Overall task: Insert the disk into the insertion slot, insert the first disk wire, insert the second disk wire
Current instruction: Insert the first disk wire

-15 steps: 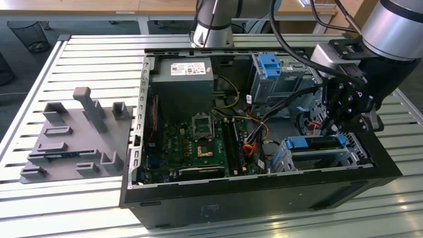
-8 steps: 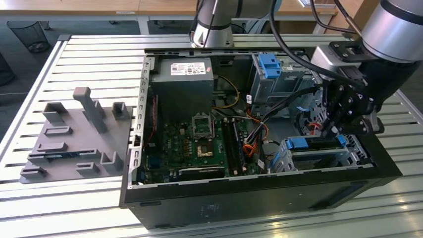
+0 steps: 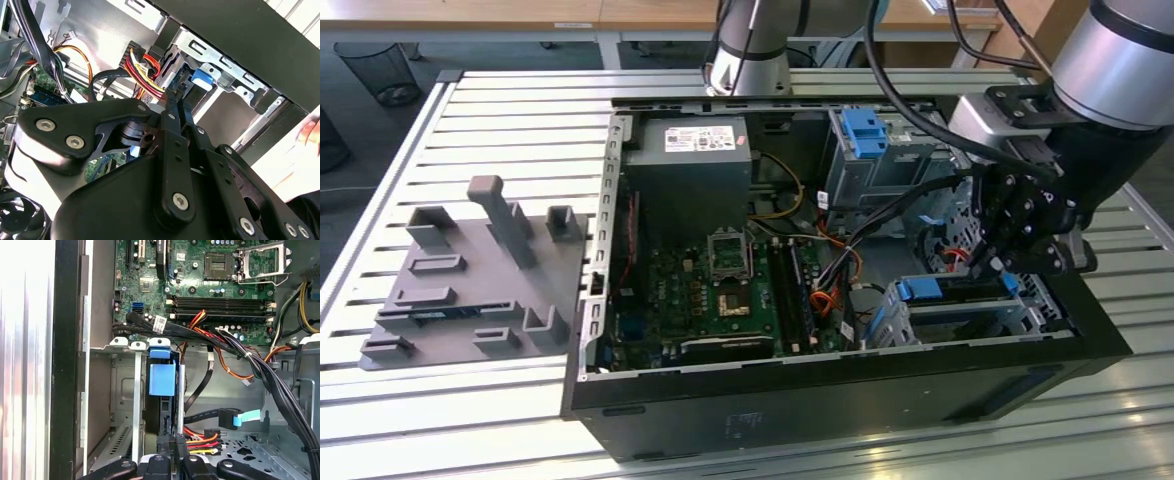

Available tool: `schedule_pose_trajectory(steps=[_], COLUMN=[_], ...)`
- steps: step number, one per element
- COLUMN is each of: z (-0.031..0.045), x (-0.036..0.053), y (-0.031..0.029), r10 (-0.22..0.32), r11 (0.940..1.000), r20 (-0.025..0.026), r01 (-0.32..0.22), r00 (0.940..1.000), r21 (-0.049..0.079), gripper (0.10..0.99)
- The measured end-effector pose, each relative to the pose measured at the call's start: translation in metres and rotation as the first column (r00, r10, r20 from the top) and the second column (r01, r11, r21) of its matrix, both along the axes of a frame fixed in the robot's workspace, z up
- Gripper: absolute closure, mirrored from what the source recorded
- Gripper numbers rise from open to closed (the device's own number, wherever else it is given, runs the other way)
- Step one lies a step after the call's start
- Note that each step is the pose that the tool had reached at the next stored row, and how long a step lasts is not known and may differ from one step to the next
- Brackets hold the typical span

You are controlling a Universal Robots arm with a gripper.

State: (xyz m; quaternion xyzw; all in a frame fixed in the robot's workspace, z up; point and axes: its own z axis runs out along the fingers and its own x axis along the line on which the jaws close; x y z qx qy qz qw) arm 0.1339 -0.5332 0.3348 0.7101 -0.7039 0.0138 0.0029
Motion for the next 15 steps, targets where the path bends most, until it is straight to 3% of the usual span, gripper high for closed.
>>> schedule_pose_trajectory(steps=[1, 2, 15], z=[-0.0001, -0.0017, 0.0004], x=[0.0000, 0.0000, 0.0000], y=[-0.0001, -0.0040, -0.0028], r10=[-0.004, -0.039, -0.024], r11=[1.0000, 0.9992, 0.9997], r20=[0.0000, 0.0000, -0.0003], r01=[0.004, 0.039, 0.024], r00=[1.0000, 0.9992, 0.9997], r21=[0.000, 0.000, 0.005], gripper=[0.922, 0.922, 0.922])
